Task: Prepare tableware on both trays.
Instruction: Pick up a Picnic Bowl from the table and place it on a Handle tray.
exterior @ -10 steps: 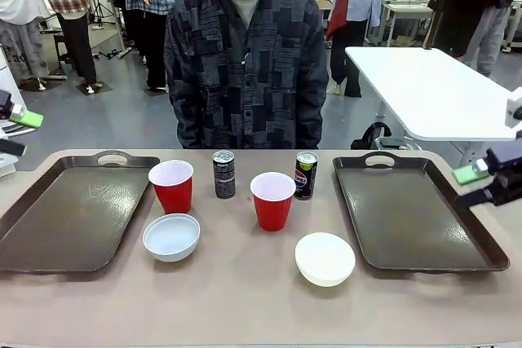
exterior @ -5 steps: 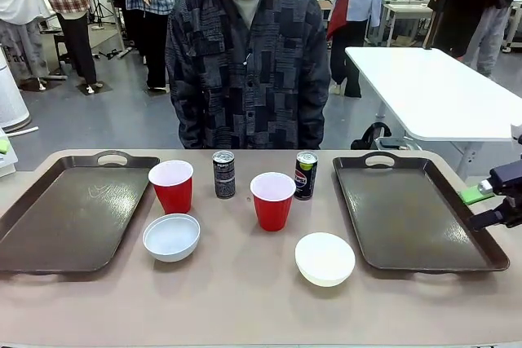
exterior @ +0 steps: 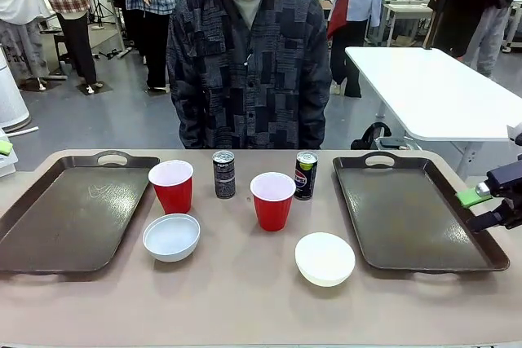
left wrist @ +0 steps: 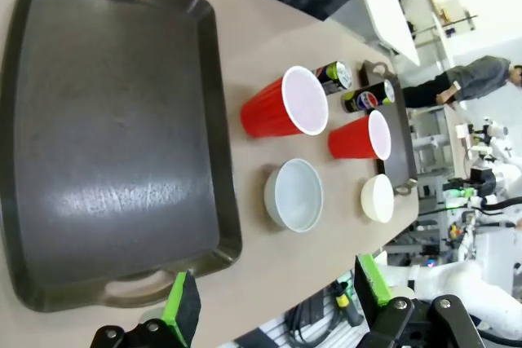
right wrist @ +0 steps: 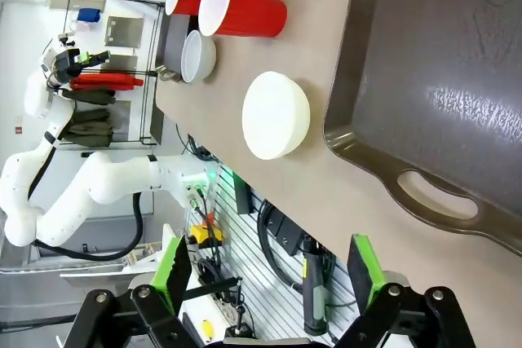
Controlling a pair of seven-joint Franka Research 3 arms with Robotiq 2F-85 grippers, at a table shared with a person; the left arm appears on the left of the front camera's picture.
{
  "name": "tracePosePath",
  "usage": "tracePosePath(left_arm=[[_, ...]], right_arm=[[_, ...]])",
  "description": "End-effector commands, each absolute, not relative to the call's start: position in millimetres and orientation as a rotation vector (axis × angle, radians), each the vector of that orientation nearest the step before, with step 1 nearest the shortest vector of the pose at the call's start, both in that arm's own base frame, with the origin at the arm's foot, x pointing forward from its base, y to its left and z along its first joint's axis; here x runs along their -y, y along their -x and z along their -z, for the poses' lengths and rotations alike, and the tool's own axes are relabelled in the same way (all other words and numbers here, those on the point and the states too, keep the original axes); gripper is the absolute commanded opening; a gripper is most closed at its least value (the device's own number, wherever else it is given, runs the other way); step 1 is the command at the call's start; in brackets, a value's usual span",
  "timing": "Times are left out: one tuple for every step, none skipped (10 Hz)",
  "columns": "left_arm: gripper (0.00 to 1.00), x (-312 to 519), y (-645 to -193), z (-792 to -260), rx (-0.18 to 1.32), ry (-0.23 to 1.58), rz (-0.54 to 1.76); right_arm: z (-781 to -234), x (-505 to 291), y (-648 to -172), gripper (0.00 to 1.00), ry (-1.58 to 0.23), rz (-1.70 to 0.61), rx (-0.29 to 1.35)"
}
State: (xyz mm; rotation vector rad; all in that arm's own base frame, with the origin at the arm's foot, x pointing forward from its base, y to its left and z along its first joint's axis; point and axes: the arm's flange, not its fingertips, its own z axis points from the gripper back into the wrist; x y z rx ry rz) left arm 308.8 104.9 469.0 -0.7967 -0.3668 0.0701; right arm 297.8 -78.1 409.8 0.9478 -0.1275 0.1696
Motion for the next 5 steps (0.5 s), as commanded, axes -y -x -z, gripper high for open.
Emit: tracePosePath(left_arm=[[1.00,-106.8,-310.5,-469.4,0.378,0.811,-0.077],[1.00,-106.8,-310.5,-469.4,0.378,0.811,-0.077],[1.00,-106.8,-310.5,-469.4,0.378,0.811,-0.077],[1.00,-106.8,-310.5,-469.4,0.378,0.811,-0.077],[1.00,-106.8,-310.5,-469.4,0.378,0.811,-0.077]], right_arm=[[-408.5,79.1,-299.6,1.00,-0.971,-0.170,0.139],[-408.5,79.1,-299.6,1.00,-0.971,-0.170,0.139],[-408.5,79.1,-299.6,1.00,-0.971,-0.170,0.139],[-408.5,79.1,-299.6,1.00,-0.971,-0.170,0.139],[-408.5,79.1,-299.6,1.00,-0.971,-0.170,0.139]])
